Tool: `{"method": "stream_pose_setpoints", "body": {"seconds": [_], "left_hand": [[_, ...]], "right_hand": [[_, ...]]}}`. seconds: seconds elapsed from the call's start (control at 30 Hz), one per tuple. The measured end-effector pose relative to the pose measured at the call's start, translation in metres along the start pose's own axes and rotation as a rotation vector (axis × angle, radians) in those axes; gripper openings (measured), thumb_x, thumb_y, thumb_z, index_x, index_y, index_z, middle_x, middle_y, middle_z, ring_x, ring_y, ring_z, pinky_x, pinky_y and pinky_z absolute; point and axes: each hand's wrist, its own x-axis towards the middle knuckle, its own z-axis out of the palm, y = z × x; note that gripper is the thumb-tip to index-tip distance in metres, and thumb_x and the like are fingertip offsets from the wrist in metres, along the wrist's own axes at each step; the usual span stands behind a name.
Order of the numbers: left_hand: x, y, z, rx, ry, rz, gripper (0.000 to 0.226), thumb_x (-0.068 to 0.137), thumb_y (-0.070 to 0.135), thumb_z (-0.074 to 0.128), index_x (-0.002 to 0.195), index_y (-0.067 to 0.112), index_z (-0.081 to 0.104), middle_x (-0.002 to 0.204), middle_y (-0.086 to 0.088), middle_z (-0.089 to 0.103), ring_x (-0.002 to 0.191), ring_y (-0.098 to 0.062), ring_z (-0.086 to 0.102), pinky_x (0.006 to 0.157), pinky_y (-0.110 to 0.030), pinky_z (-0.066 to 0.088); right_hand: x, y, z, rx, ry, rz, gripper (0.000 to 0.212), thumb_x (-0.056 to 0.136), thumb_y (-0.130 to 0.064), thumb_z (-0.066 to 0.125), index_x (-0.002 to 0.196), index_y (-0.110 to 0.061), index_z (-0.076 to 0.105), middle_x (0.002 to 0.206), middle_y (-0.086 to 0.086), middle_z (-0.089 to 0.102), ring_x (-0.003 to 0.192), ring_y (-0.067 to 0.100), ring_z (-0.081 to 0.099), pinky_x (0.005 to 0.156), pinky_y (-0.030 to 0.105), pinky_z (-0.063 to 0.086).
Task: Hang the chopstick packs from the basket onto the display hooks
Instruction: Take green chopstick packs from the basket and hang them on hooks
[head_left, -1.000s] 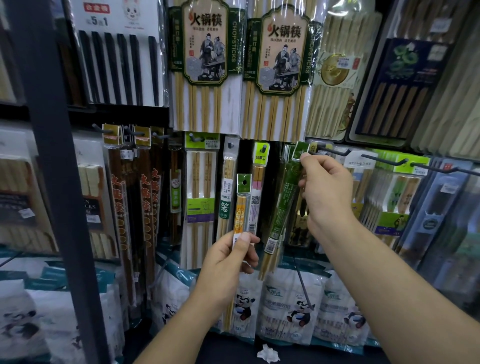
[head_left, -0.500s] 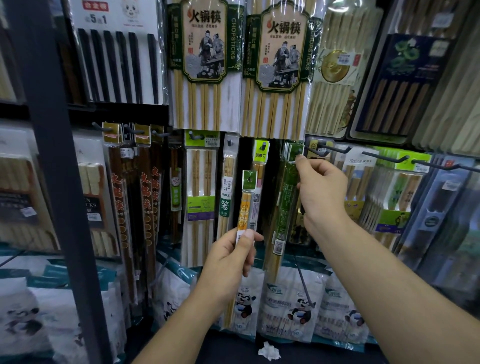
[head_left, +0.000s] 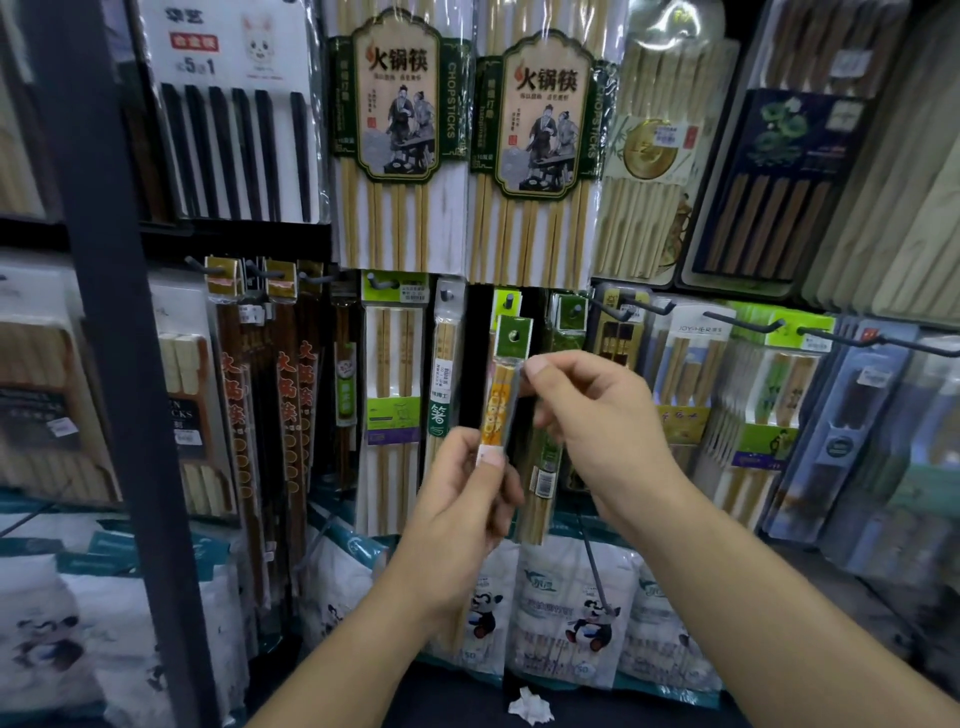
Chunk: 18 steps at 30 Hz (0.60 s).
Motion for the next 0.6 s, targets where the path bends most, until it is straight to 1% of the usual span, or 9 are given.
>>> {"method": "stream_pose_setpoints", "body": {"seconds": [0.07,0.13,0.2,0.23,0.27,0.33,0.47,0.53,0.6], "left_hand": [[0.002,-0.001,0.006,0.002,0.005,0.016,0.021,0.101,0.042,0.053,0.090,0.025,0.058,0.076,-0.001,0.058,0.060,-0.013,0.049,0.048,-0.027,0.038],[0.007,-0.001,0.010,0.047,0.007,0.045,0.019,0.102,0.038,0.054,0.091,0.024,0.061,0.073,0.001,0.058,0.060,-0.016,0.054,0.050,-0.033,0.048],[0.016,0.001,0.014,0.136,0.007,0.063,0.015,0.102,0.036,0.055,0.092,0.030,0.065,0.075,0.006,0.061,0.071,-0.023,0.061,0.065,-0.045,0.059],[0.022,0.001,0.016,0.188,0.009,0.060,0.014,0.101,0.037,0.056,0.093,0.034,0.067,0.078,0.007,0.063,0.078,-0.025,0.063,0.073,-0.048,0.059],[0.028,0.001,0.017,0.235,0.017,0.052,0.013,0.102,0.036,0.058,0.095,0.035,0.068,0.081,0.005,0.065,0.084,-0.025,0.065,0.079,-0.047,0.058],[0.039,-0.001,0.018,0.326,0.051,0.042,0.013,0.102,0.029,0.060,0.096,0.036,0.068,0.088,0.003,0.068,0.087,-0.017,0.066,0.082,-0.036,0.057],[0.049,-0.006,0.015,0.412,0.058,0.039,0.013,0.101,0.025,0.062,0.095,0.037,0.067,0.084,0.015,0.067,0.076,0.002,0.062,0.068,-0.016,0.052],[0.050,-0.008,0.014,0.411,0.057,0.028,0.014,0.101,0.026,0.062,0.096,0.037,0.067,0.080,0.020,0.065,0.074,0.004,0.060,0.068,-0.014,0.051],[0.051,-0.009,0.013,0.415,0.057,0.021,0.013,0.100,0.027,0.062,0.096,0.038,0.066,0.080,0.020,0.065,0.074,0.004,0.059,0.069,-0.017,0.053]], "right_hand": [[0.002,-0.004,-0.004,0.006,-0.005,-0.006,0.017,0.096,-0.024,0.068,0.081,-0.024,0.076,0.066,-0.005,0.066,0.058,0.005,0.057,0.054,0.014,0.045],[0.006,-0.008,-0.008,-0.010,0.028,-0.014,0.018,0.096,-0.024,0.069,0.079,-0.022,0.075,0.060,-0.007,0.061,0.057,0.006,0.055,0.054,0.015,0.045],[0.012,-0.011,-0.014,-0.044,0.082,-0.004,0.021,0.096,-0.025,0.068,0.077,-0.020,0.074,0.056,-0.008,0.058,0.054,0.005,0.053,0.052,0.014,0.044],[0.017,-0.013,-0.016,-0.062,0.108,0.013,0.022,0.097,-0.026,0.066,0.077,-0.020,0.073,0.054,-0.009,0.057,0.052,0.004,0.052,0.051,0.013,0.044],[0.021,-0.014,-0.017,-0.072,0.132,0.036,0.023,0.098,-0.027,0.065,0.077,-0.020,0.072,0.053,-0.009,0.055,0.051,0.003,0.051,0.051,0.012,0.044],[0.030,-0.014,-0.018,-0.079,0.178,0.081,0.027,0.100,-0.028,0.063,0.078,-0.016,0.072,0.052,-0.008,0.053,0.048,0.001,0.048,0.057,0.012,0.046],[0.040,-0.011,-0.014,-0.072,0.252,0.111,0.033,0.100,-0.026,0.061,0.081,0.001,0.068,0.062,0.006,0.053,0.058,0.010,0.050,0.092,0.030,0.050],[0.042,-0.010,-0.012,-0.067,0.273,0.105,0.036,0.100,-0.025,0.061,0.085,0.007,0.067,0.075,0.021,0.061,0.061,0.018,0.053,0.103,0.038,0.049],[0.044,-0.009,-0.011,-0.070,0.291,0.101,0.036,0.099,-0.023,0.061,0.085,0.009,0.065,0.095,0.030,0.065,0.072,0.027,0.059,0.105,0.043,0.050]]}}
